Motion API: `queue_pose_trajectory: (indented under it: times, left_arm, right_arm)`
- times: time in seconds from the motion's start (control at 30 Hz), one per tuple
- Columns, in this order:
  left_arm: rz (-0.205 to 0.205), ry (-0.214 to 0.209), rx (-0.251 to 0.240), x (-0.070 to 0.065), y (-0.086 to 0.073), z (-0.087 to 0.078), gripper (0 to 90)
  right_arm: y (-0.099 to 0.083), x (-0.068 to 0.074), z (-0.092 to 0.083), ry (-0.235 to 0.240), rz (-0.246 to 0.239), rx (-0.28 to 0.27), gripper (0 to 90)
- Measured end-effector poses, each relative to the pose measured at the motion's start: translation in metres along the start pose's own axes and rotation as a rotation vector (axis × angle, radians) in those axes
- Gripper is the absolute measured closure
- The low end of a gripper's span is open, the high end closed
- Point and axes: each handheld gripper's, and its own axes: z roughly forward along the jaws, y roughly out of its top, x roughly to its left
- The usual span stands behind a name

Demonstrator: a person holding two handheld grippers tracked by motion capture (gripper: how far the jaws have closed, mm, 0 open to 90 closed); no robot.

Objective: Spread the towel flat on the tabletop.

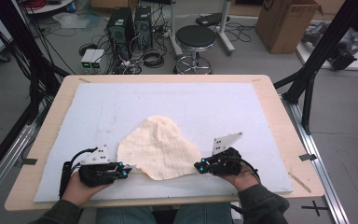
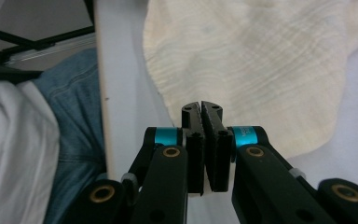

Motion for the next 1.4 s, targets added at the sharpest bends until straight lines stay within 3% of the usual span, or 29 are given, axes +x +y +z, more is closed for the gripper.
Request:
queue_pose_trajectory:
  times: [0.1,0.2,0.4,0.5,0.63,0.7,0.77,0.87,0.97,1.03,1.13,1.23,1.4]
  left_arm:
    - [0.005,-0.010,0.000,-0.006,-0.005,-0.007,83.2]
    - [0.021,-0.014,0.006,-0.014,-0.009,-0.013,82.8]
    - [0.020,-0.013,0.008,-0.021,-0.015,-0.024,81.4]
    - [0.007,-0.040,-0.010,-0.019,-0.016,-0.027,69.7]
    - [0.010,-0.043,-0.045,-0.016,-0.009,-0.034,56.1]
    - [0.009,-0.039,-0.054,-0.013,-0.005,-0.036,54.7]
    - [0.002,-0.019,-0.055,-0.007,0.001,-0.036,50.5]
    - [-0.007,0.006,-0.071,0.004,0.007,-0.030,50.6]
    - [-0.045,0.042,-0.102,0.017,0.011,-0.016,50.4]
    - [-0.082,0.090,-0.103,0.026,0.012,-0.005,50.6]
    - [-0.097,0.142,-0.092,0.035,0.013,0.010,53.1]
    - [-0.097,0.153,-0.063,0.039,0.012,0.019,55.3]
    - [-0.104,0.149,-0.038,0.040,0.005,0.024,60.3]
  right_arm:
    - [-0.002,0.013,0.000,0.019,-0.003,0.004,88.0]
    - [-0.003,0.030,0.008,0.046,-0.045,0.036,87.9]
    - [-0.001,0.036,0.016,0.057,-0.052,0.048,84.7]
    - [0.004,0.031,0.014,0.051,-0.031,0.015,76.7]
    - [0.019,0.015,0.006,0.012,-0.015,-0.032,67.7]
    - [0.021,0.012,0.005,0.002,-0.012,-0.033,66.9]
    - [0.030,-0.004,0.005,-0.037,0.010,-0.044,65.7]
    - [0.035,-0.016,0.008,-0.064,0.029,-0.045,65.1]
    - [0.044,-0.040,0.016,-0.133,0.060,-0.047,64.7]
    - [0.049,-0.051,0.020,-0.159,0.081,-0.051,64.7]
    - [0.053,-0.063,0.025,-0.189,0.100,-0.051,65.0]
    - [0.053,-0.078,0.035,-0.211,0.157,-0.052,65.1]
    - [0.047,-0.096,0.054,-0.195,0.233,-0.033,64.9]
